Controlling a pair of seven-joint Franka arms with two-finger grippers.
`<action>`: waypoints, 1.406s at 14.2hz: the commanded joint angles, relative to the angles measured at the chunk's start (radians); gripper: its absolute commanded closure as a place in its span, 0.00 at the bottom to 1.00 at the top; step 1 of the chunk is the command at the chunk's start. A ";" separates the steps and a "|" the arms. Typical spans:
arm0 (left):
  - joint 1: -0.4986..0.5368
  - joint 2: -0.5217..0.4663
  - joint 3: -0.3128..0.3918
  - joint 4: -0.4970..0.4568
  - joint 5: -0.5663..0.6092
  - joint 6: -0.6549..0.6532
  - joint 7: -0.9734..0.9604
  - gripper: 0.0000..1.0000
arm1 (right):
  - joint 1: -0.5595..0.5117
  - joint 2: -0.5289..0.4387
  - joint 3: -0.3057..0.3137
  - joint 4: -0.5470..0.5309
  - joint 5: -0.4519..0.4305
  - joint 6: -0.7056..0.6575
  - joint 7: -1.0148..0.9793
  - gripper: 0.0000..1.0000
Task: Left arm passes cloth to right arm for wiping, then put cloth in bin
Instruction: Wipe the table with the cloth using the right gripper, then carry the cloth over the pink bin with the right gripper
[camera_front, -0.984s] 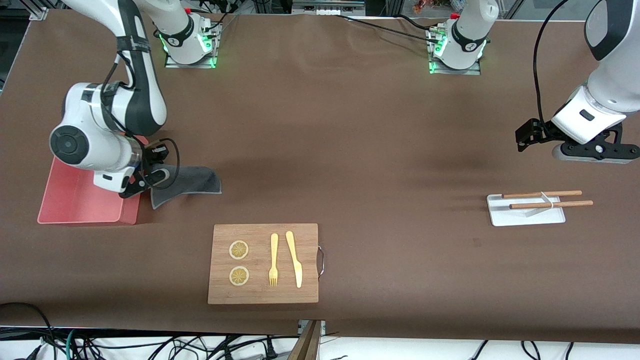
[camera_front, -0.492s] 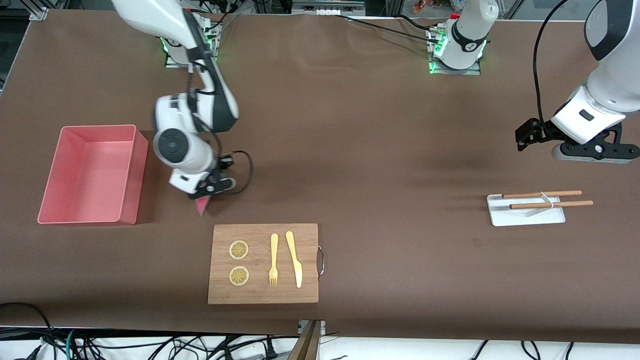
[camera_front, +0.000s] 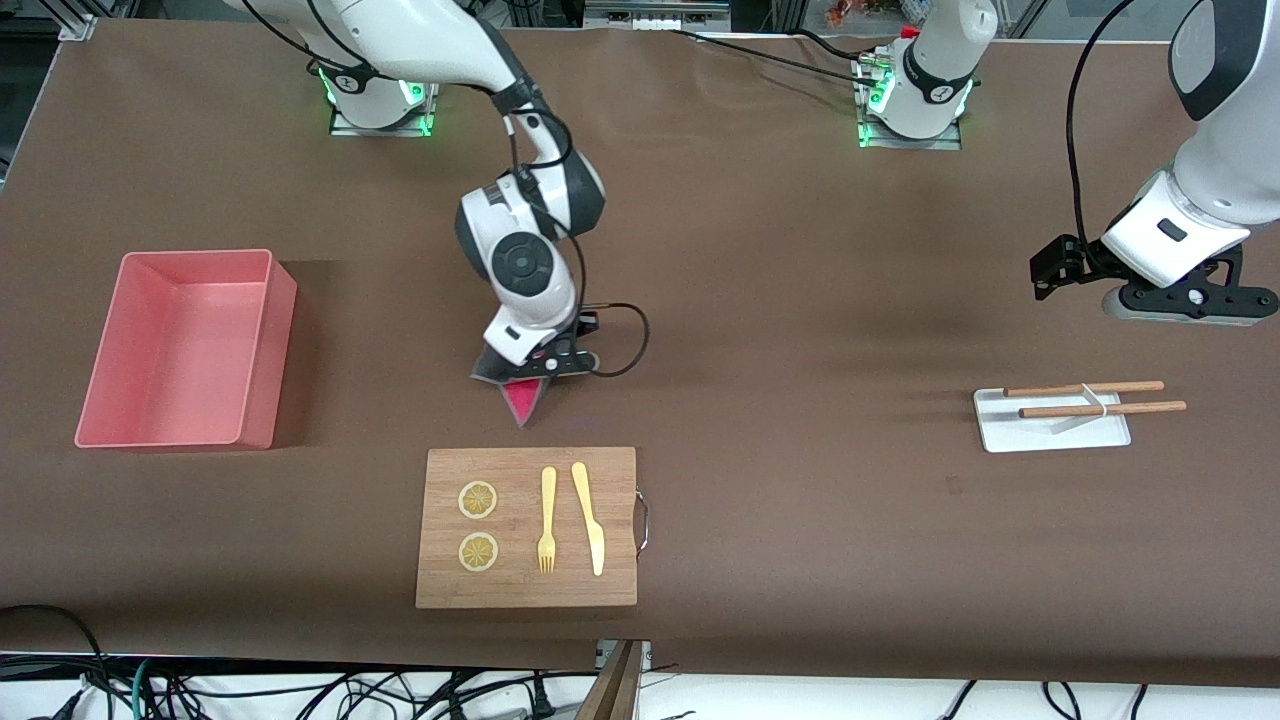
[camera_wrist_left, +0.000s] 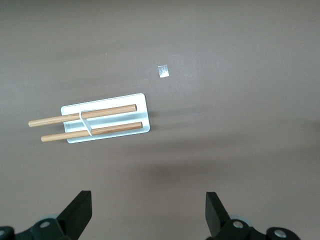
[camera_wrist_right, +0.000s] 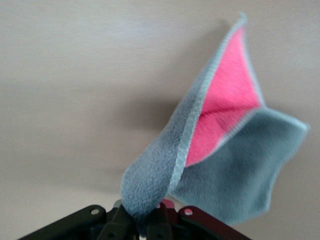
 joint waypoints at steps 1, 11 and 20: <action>0.002 -0.015 -0.002 0.002 0.010 -0.019 0.011 0.00 | 0.014 0.007 0.013 0.087 0.041 -0.074 0.107 1.00; 0.001 -0.017 -0.003 0.004 0.009 -0.020 0.011 0.00 | -0.303 -0.272 0.012 0.087 -0.035 -0.428 -0.281 1.00; 0.001 -0.019 -0.003 0.004 0.009 -0.022 0.011 0.00 | -0.559 -0.539 -0.020 0.047 -0.141 -0.580 -0.647 1.00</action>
